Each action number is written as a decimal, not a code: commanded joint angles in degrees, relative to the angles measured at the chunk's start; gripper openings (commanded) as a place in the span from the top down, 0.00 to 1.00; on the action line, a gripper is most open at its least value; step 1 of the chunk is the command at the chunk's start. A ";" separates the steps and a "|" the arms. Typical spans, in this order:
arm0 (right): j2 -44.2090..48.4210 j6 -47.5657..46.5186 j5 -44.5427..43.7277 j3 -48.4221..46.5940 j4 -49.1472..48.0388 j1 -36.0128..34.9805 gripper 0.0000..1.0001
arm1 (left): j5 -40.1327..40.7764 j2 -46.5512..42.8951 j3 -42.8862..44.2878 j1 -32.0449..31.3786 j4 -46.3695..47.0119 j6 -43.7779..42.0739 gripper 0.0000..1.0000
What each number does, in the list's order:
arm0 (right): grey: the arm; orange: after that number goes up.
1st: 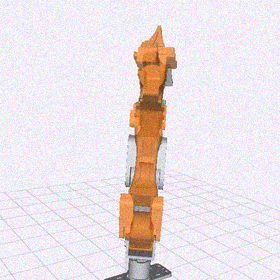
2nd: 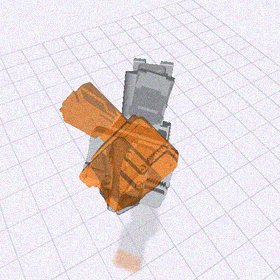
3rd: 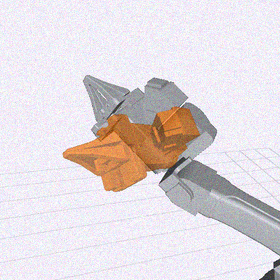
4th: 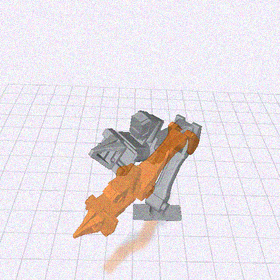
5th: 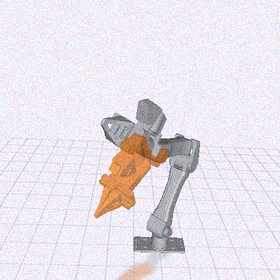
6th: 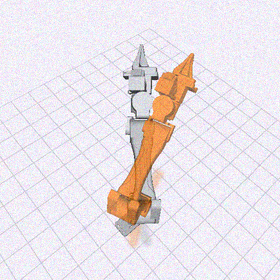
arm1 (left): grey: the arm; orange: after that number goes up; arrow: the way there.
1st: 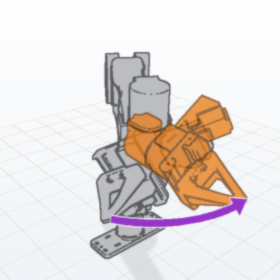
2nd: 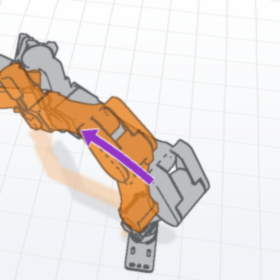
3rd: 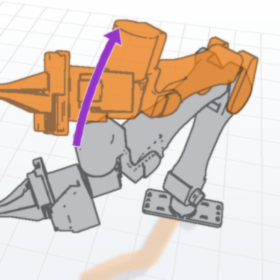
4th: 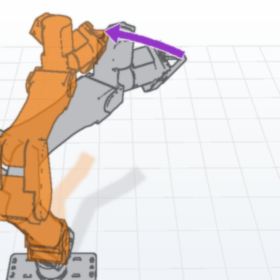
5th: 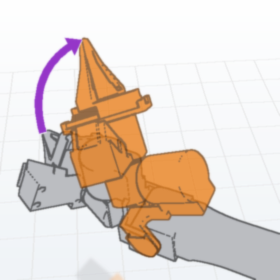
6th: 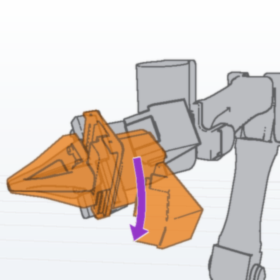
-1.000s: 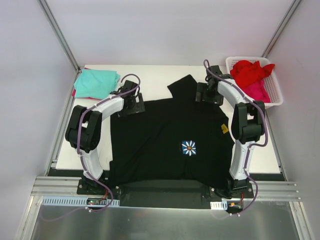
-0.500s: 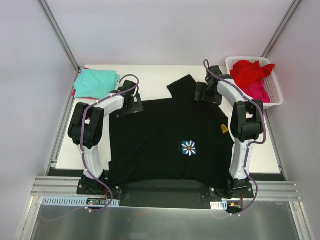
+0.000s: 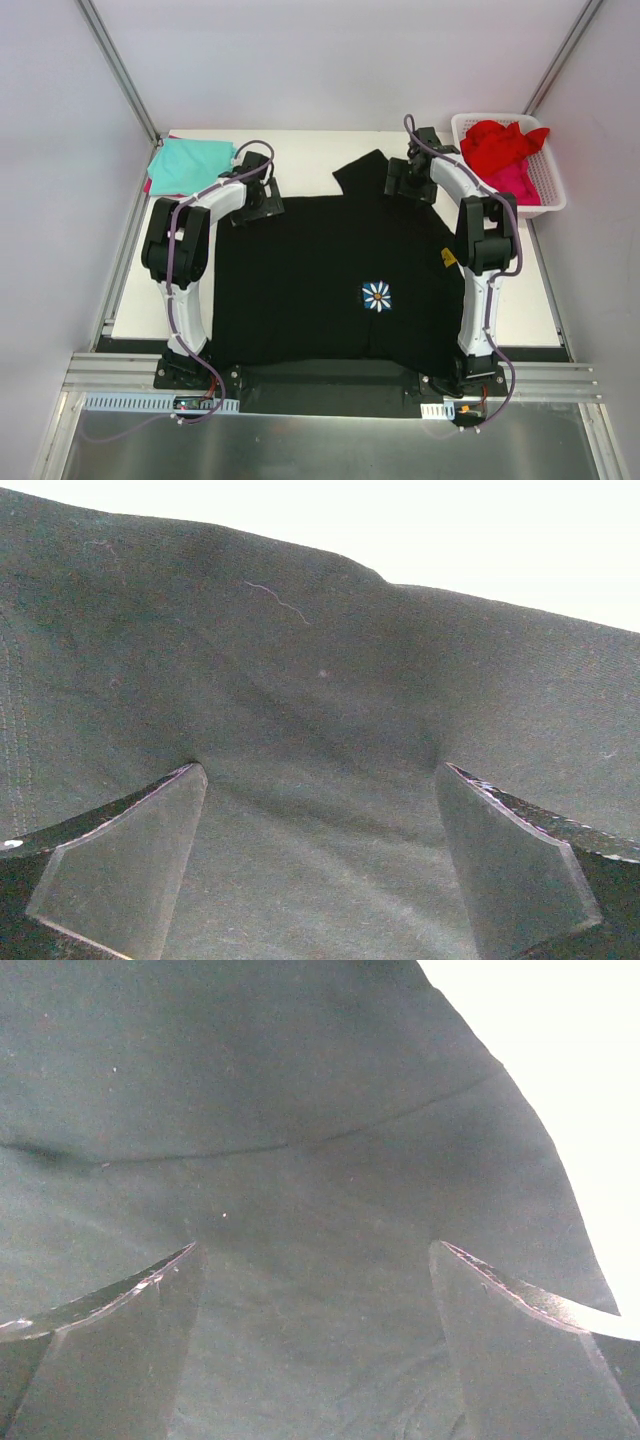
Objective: Fold and stack the t-shirts
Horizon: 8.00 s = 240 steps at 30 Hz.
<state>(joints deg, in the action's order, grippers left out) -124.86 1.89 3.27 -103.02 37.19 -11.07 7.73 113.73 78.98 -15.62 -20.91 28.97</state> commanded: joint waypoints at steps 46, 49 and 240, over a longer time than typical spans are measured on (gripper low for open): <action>-21.48 4.35 12.46 -30.56 5.26 9.75 0.04 | -9.92 20.03 27.36 4.72 -1.77 -0.59 0.01; -22.53 5.40 13.69 -31.10 3.43 10.80 0.04 | -10.36 22.23 30.35 4.72 -1.68 -0.58 0.01; -12.06 -0.04 19.49 -13.50 0.60 10.45 0.09 | -9.48 14.67 23.50 9.38 1.66 -2.16 0.01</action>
<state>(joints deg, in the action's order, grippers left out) -133.56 1.54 21.12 -112.03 37.56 -1.69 -1.48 129.01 101.95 -7.05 -18.55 26.20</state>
